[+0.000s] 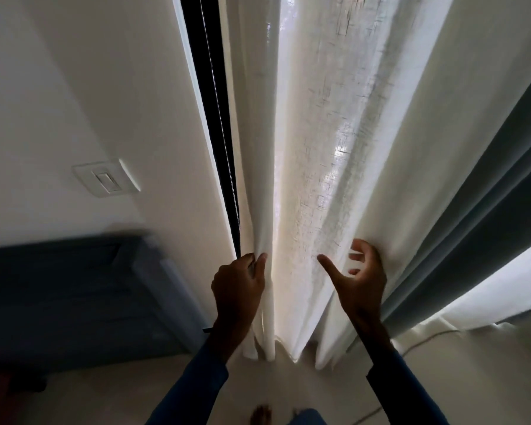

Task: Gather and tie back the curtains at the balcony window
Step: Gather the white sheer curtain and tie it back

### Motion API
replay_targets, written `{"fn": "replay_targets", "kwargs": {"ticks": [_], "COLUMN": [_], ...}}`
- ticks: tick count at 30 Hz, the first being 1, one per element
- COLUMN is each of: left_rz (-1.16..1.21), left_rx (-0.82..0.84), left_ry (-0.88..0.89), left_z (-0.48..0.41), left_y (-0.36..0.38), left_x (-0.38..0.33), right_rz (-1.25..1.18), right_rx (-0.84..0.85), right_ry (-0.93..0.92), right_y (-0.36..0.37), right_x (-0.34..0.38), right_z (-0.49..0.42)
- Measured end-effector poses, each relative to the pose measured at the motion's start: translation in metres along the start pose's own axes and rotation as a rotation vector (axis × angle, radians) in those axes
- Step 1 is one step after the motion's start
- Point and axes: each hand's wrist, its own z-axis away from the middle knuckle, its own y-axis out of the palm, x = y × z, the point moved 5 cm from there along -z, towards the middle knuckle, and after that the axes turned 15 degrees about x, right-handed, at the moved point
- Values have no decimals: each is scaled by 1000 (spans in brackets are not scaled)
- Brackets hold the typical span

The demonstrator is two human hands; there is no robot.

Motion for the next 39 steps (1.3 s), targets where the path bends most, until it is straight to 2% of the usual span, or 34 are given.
{"fn": "replay_targets", "kwargs": {"ticks": [6,10,14,20,25,28,35,37,39], "left_rz": [51,187,304,316,307,324,144,108,102], "left_rx": [13,123,220,217,178,219,213,213,202], "left_ry": [-44,-53,-9,-7,54,27,-57,-81,-92], "left_z": [7,21,30,30,27,23,14,10,7], "left_y": [3,12,19,20,22,23,23,23,22], "left_x": [15,19,3,2,-9,-13,-18,-13,-10], "right_rz": [146,104,-58,-210,-147,-160,-210,-208,-129], "right_rx": [-39,142,324,312,303,322,427,359,141], "right_ry": [-137,-246,-325,-220,-318,-274,-168,-142,-196], "right_y": [22,55,80,71,72,70,63,49,21], "right_x": [17,35,56,52,56,52,46,43,45], "right_z": [2,34,49,47,56,53,50,46,44]}}
